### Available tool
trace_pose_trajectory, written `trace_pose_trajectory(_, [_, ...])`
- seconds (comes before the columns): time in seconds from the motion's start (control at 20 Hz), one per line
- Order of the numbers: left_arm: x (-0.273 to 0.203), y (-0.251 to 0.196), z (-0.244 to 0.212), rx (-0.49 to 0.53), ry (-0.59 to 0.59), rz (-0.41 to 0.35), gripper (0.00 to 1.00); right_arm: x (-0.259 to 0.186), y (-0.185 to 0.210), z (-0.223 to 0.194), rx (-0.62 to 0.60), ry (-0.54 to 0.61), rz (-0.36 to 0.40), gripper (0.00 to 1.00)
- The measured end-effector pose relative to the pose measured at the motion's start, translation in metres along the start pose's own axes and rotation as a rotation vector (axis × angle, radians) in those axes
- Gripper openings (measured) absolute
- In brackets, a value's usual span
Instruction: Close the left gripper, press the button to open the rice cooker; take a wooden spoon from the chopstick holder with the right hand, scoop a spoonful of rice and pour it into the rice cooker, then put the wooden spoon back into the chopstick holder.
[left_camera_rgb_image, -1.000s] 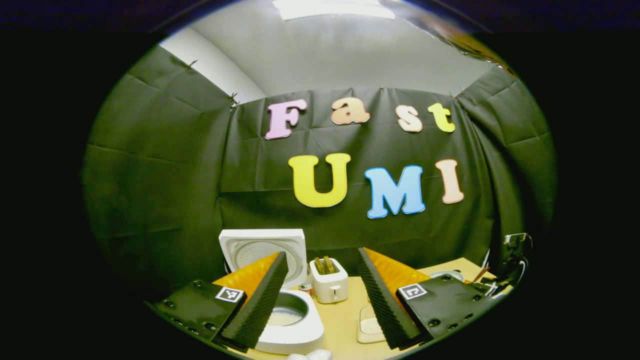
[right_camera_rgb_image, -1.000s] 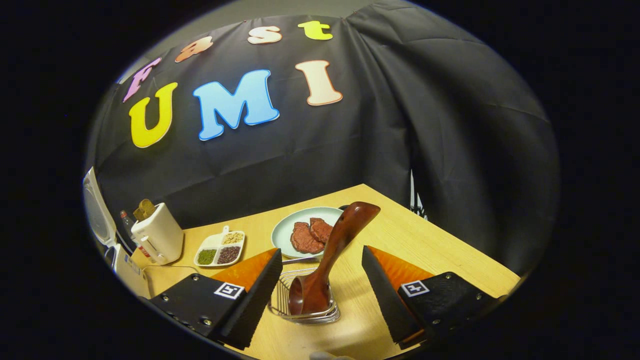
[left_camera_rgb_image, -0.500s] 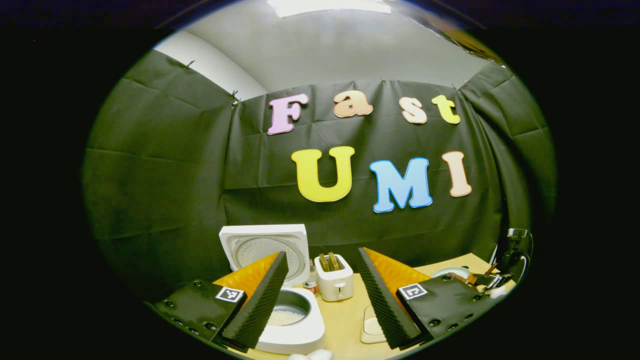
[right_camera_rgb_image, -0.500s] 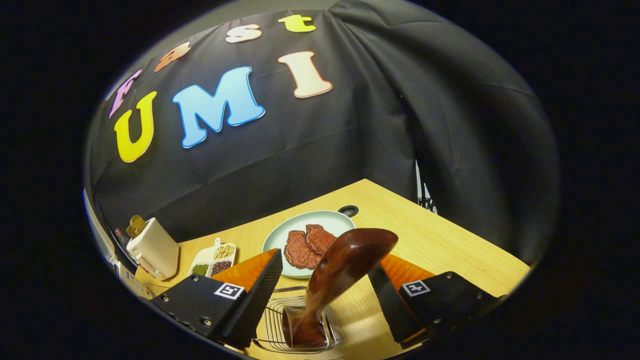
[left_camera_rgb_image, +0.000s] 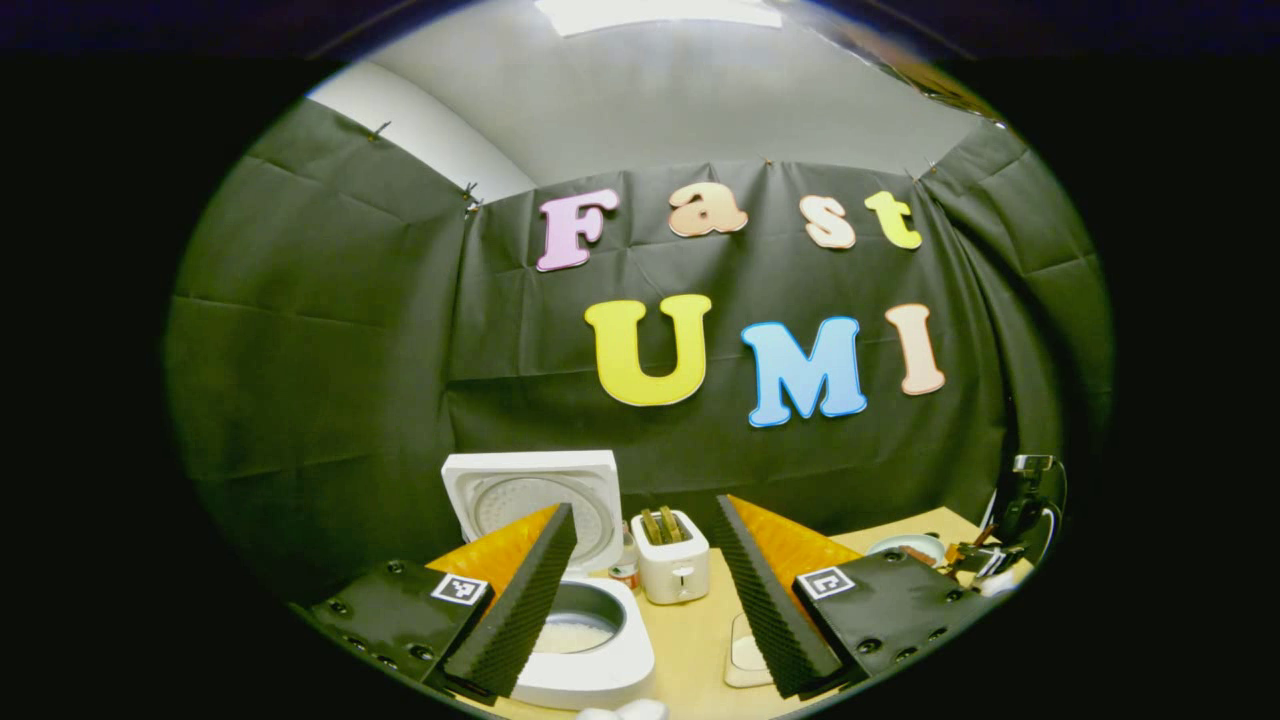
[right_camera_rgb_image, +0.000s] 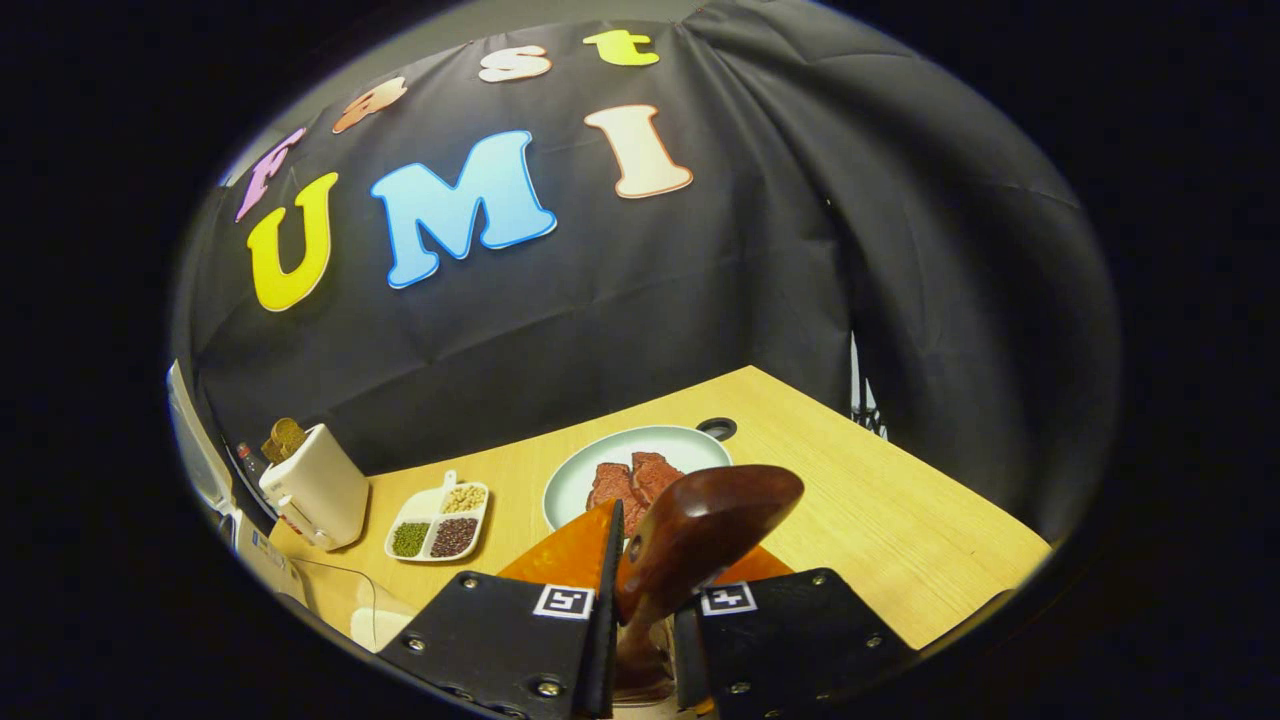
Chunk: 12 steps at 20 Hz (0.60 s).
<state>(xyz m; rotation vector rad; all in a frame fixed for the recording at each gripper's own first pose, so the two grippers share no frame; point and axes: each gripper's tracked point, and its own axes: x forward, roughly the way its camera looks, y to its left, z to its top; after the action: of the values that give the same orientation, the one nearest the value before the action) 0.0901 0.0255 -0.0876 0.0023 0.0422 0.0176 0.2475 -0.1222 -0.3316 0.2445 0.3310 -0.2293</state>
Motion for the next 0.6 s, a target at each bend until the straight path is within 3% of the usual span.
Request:
trace_pose_trajectory(0.3, [-0.005, 0.021, -0.006, -0.017, 0.006, 0.002, 0.98, -0.030, 0.030, 0.060, -0.089, -0.109, 0.012, 0.20])
trace_pose_trajectory(0.6, [-0.011, 0.054, -0.011, -0.031, 0.005, 0.015, 0.98, -0.083, 0.119, 0.127, -0.226, -0.205, 0.093, 0.24])
